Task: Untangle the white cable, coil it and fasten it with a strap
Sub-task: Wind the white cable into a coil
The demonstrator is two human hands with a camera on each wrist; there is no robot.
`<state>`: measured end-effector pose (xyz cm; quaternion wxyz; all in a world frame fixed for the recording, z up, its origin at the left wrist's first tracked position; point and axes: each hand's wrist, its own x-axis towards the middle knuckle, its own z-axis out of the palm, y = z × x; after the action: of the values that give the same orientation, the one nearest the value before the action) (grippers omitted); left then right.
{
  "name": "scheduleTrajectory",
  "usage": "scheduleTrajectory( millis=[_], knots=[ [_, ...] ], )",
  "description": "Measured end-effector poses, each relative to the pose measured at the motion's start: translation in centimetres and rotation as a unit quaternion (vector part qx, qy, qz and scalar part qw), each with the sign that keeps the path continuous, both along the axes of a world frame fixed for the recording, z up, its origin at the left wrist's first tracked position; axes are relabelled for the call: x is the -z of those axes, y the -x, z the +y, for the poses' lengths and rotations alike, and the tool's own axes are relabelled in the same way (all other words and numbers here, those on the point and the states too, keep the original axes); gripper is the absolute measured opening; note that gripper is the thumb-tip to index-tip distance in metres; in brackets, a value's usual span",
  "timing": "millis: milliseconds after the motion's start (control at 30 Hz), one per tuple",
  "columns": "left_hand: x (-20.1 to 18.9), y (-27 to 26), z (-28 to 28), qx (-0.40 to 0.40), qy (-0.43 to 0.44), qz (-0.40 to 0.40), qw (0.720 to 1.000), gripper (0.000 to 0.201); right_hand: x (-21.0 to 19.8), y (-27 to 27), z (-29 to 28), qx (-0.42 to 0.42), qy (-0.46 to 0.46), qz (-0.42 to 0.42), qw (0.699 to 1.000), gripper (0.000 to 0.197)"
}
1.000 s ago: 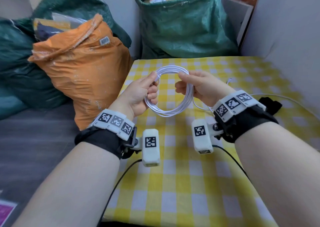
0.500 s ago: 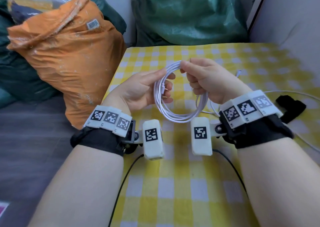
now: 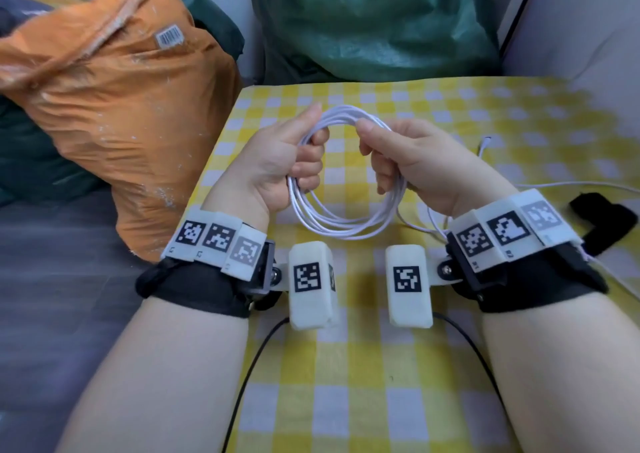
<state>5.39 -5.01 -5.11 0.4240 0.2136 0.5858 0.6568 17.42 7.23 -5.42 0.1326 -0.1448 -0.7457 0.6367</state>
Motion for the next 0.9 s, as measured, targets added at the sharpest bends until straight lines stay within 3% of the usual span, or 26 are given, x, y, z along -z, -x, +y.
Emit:
scheduleTrajectory(
  millis=[267,400,500,667,900],
  knots=[
    [0.1,1.3,0.3,-0.095,-0.086,-0.085,0.988,0.044,0.9,0.2,1.0,0.029,-0.017,0.021,0.999,0.026],
    [0.5,1.0,0.5,-0.062,-0.077,-0.105,0.99,0.045,0.5,0.3,0.6,0.036,0.142,0.07,0.987,0.022],
    [1.2,0.9,0.6,-0.018,-0.07,-0.121,0.99,0.046,0.7,0.3,0.5,0.059,0.197,0.084,0.975,0.024],
    [1.7,0.9,0.1,0.043,-0.023,-0.11,0.993,0.04,1.4,0.4,1.1,0.063,0.198,0.038,0.978,0.029],
    [1.8,0.8,-0.4,0.117,0.05,-0.039,0.991,0.048,1.6,0.1,0.8,-0.045,0.148,-0.05,0.987,0.03]
  ],
)
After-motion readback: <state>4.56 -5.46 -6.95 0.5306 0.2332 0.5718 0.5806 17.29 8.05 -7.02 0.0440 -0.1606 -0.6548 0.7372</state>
